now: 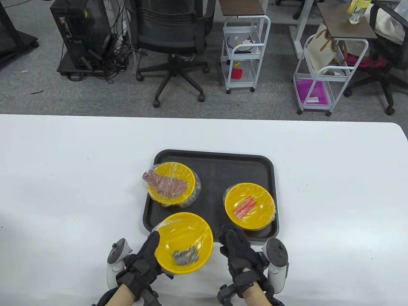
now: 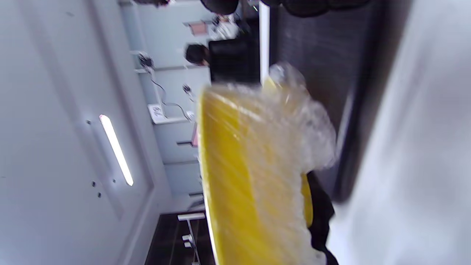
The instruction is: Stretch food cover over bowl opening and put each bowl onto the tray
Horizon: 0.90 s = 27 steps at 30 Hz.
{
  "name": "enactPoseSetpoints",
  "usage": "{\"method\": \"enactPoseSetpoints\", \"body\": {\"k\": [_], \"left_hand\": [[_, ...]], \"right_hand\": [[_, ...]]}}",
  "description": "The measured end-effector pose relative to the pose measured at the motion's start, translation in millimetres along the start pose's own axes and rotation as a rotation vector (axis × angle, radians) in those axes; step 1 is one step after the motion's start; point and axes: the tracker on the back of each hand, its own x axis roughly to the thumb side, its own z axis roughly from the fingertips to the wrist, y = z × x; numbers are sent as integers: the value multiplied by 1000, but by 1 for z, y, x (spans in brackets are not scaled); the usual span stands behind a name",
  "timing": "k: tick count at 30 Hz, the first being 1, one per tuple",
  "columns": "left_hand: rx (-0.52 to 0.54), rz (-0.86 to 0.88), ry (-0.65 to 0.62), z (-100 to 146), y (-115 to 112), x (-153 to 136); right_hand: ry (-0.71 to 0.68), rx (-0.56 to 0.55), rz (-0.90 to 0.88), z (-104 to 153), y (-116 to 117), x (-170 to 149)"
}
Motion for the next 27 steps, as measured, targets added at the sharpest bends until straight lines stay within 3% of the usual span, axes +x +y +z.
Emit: {"method": "enactPoseSetpoints", "body": {"k": [4, 9, 20, 27], "left_hand": [[169, 5, 18, -12, 5, 4], [337, -51, 135, -30, 3, 9], [443, -189, 328, -76, -11, 11], [572, -329, 420, -87, -18, 16]], "right_hand": [[-49, -59, -13, 4, -7, 6], [-21, -23, -97, 4, -8, 3], [-49, 13, -128, 5, -8, 5], [-63, 31, -148, 6, -8, 6]]}}
